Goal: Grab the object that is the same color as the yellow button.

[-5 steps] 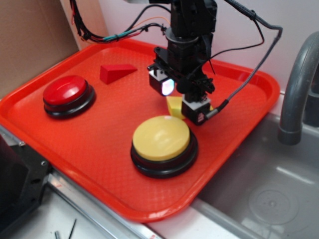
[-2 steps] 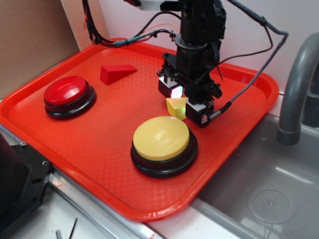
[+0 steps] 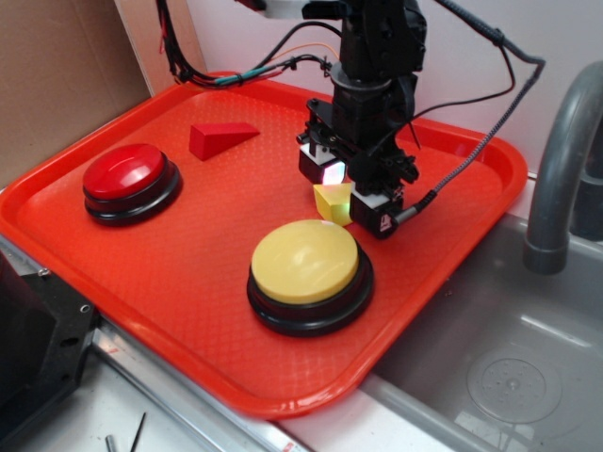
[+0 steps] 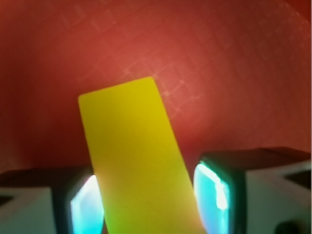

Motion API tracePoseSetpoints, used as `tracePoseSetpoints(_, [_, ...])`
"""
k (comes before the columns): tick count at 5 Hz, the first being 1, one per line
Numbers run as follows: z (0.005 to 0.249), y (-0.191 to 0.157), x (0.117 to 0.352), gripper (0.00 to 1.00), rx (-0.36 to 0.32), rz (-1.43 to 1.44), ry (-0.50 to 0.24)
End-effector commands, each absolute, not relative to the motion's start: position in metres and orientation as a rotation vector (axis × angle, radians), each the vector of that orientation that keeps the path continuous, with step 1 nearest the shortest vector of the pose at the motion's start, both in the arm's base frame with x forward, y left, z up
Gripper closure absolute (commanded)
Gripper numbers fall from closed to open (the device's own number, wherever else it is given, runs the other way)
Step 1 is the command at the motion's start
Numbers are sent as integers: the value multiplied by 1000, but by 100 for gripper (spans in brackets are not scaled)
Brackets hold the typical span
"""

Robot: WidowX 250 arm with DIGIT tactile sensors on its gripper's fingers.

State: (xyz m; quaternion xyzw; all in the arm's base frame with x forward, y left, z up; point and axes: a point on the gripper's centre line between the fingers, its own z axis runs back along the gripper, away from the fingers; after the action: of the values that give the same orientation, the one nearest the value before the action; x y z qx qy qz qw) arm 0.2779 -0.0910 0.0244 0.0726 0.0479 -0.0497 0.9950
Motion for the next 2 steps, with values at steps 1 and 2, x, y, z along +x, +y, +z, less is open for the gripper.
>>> tracePoseSetpoints(1, [90,-76,300,100,101,-25,26])
tracePoseSetpoints(2, [122,-63,293,100,77,27,-7])
